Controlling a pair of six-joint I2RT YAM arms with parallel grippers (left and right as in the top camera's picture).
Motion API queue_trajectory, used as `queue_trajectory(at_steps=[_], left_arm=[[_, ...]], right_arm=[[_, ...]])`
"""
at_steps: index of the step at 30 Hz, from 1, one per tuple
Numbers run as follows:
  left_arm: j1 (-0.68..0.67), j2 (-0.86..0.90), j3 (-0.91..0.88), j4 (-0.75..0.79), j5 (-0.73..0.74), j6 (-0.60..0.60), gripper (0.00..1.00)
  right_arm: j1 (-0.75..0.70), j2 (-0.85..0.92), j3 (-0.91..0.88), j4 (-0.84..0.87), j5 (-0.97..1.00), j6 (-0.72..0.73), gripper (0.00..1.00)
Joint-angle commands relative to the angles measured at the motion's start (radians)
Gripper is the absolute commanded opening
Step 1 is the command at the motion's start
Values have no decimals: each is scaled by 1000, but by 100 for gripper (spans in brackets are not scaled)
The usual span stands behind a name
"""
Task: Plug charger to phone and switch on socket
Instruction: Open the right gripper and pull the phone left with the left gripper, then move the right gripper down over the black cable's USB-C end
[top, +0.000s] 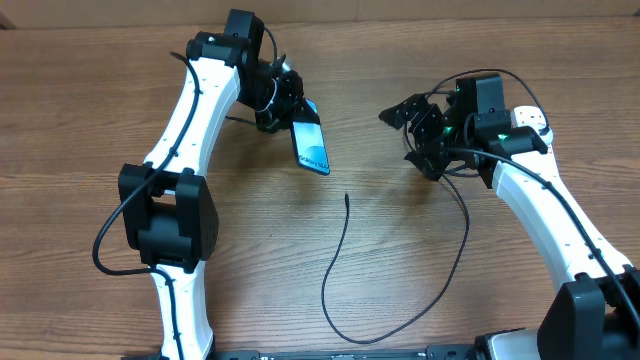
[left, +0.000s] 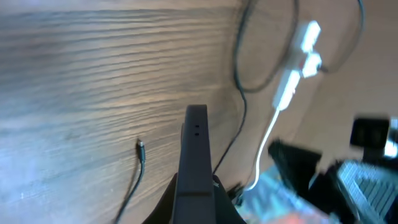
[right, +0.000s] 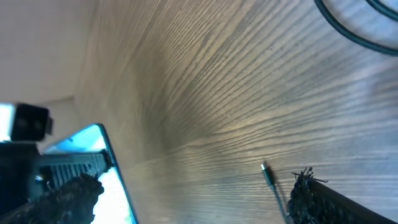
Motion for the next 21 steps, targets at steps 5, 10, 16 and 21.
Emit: queue_trajectory(at_steps=[5,10,16,21], left_arm=[[64,0,21,0,204,226,4],[109,0,21,-5,214,253,4],[139,0,21,-12,267,328,4],[148,0,21,-10,275,352,4]], right_arm=[[-2,-3,32,46,-182,-149,100],[8,-3,88,28,-196,-167,100],[62,-3,185,-104,-76,-243,100],[119,-3,299,-288,137,-299,99]])
